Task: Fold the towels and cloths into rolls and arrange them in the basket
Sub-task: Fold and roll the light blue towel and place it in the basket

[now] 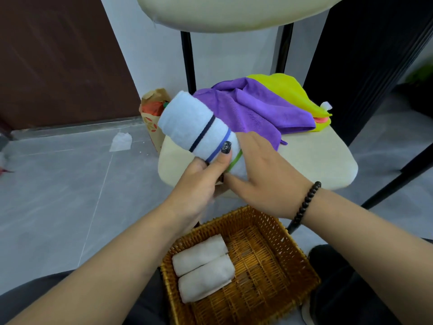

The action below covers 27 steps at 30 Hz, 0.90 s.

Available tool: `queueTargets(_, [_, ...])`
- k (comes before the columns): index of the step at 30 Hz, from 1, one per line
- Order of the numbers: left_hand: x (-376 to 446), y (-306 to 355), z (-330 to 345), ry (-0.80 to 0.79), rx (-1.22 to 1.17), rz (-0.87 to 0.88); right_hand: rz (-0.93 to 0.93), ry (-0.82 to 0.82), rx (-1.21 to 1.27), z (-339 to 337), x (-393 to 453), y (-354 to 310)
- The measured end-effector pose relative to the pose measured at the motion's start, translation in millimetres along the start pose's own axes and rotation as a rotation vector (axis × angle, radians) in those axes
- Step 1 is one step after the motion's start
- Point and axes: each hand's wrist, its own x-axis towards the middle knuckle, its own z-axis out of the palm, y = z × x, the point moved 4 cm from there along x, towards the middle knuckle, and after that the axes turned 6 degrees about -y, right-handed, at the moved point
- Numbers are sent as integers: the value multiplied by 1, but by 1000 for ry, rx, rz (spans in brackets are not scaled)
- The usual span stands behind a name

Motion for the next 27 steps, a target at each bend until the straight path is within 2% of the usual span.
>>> queueTargets(3, [-1, 3, -8, 31, -71, 16, -97, -48, -29, 2, -8, -5])
queueTargets(7, [2, 3, -17, 74, -133, 24, -77, -124, 57, -7, -9, 3])
queueTargets(13, [-2, 12, -21, 155, -253, 10, 139, 130, 563, -35, -2, 25])
queueTargets(17, [-8, 5, -19, 1, -191, -103, 336, 36, 1107, -17, 3, 29])
queueTargets(21, [-14, -8, -9, -221, -50, -302, 332, 45, 1483, -16, 5, 21])
queueTargets(24, [-15, -12, -10, -333, 66, -371, 309, 15, 1526, -23, 3, 22])
queueTargets(27, [-13, -12, -18, -358, 194, -384, 314, -144, 1294, -22, -4, 24])
